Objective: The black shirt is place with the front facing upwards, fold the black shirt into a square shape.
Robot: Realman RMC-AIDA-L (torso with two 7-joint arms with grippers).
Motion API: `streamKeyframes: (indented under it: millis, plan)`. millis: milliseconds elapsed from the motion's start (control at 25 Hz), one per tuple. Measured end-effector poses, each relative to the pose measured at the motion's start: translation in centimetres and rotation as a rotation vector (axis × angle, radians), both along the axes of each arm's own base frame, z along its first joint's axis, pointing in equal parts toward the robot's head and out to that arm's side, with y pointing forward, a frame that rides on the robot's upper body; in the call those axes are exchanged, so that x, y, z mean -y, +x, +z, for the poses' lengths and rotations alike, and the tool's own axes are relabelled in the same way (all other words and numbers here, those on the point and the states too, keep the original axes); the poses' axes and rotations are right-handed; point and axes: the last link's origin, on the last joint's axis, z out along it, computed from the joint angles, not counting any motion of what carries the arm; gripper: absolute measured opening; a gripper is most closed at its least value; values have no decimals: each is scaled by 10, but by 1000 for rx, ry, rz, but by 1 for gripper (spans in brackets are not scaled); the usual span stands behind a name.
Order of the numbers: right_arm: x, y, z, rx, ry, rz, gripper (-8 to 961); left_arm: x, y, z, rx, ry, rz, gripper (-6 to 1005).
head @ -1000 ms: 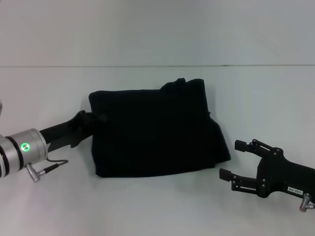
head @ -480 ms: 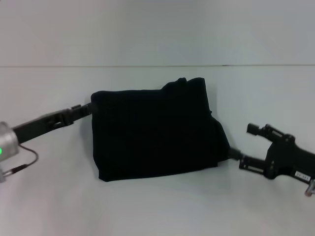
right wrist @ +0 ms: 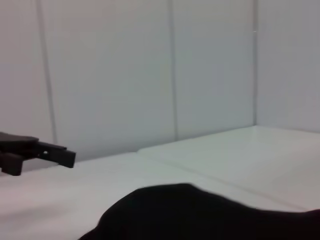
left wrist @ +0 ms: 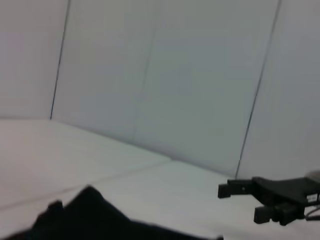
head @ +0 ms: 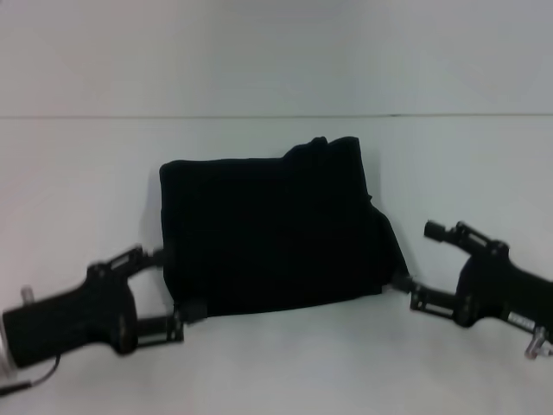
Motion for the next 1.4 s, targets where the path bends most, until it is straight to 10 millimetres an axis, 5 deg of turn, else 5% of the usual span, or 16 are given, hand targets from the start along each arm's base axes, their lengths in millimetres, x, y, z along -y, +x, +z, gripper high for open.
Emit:
streamKeyframes:
  millis: [320, 1400]
  plan:
    - [22, 22, -9, 56, -13, -53, 945, 34, -30, 1, -51, 78, 72, 964]
    - [27, 28, -6, 60, 6, -66, 945, 30, -32, -4, -81, 51, 88, 965]
